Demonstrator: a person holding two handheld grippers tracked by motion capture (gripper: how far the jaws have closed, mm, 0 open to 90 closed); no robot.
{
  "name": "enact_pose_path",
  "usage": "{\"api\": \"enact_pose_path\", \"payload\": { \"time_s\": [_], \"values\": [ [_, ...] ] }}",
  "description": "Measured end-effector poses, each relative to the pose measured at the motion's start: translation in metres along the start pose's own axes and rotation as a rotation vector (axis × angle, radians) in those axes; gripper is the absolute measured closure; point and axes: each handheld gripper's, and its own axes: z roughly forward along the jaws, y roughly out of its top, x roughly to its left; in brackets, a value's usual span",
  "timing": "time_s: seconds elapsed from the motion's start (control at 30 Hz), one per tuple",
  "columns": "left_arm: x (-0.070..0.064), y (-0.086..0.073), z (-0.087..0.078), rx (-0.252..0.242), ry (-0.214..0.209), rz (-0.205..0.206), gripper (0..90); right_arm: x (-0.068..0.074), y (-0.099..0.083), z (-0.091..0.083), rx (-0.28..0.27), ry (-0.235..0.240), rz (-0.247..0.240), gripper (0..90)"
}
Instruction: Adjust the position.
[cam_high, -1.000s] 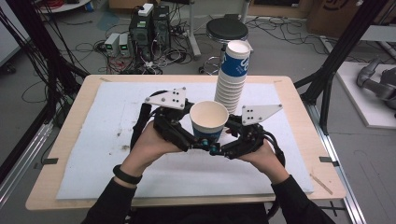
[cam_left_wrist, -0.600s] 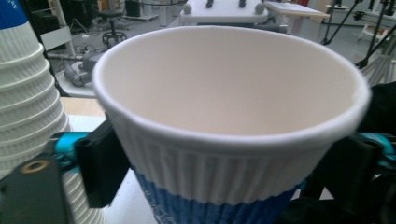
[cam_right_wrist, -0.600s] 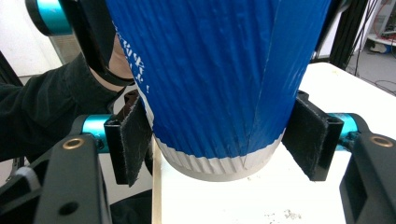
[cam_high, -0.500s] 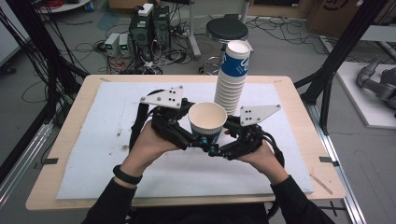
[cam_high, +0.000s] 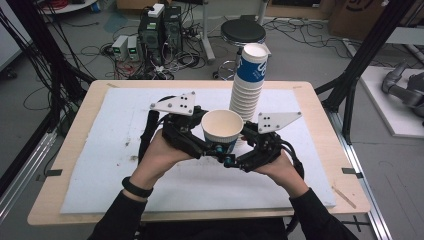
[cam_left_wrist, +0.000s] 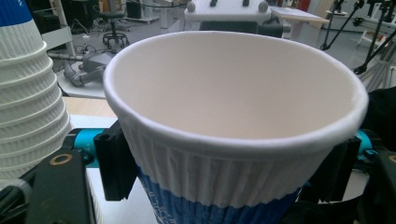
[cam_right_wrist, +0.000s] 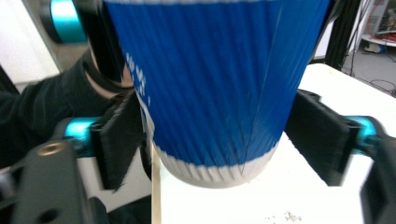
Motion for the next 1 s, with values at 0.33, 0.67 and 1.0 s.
{"api": "enact_pose_path", "payload": {
  "time_s": [0.33,0.67,1.0],
  "values": [
    [-0.001,-0.0004,0.0026,0.002,-0.002,0.003,24.2,0.001,0.0026,-0.0008,-0.012,0.01,0.005,24.6],
    [-0.0014,-0.0005,0.0031,-0.002,-0.008,-0.001,22.5,0.0014,0.0024,-0.0006,-0.012,0.006,-0.019,28.4],
    [-0.0028,0.0017,-0.0001,-0.041,-0.011,0.0,16.6,0.0026,0.0017,0.0017,-0.002,0.012,-0.021,28.3]
  ]
}}
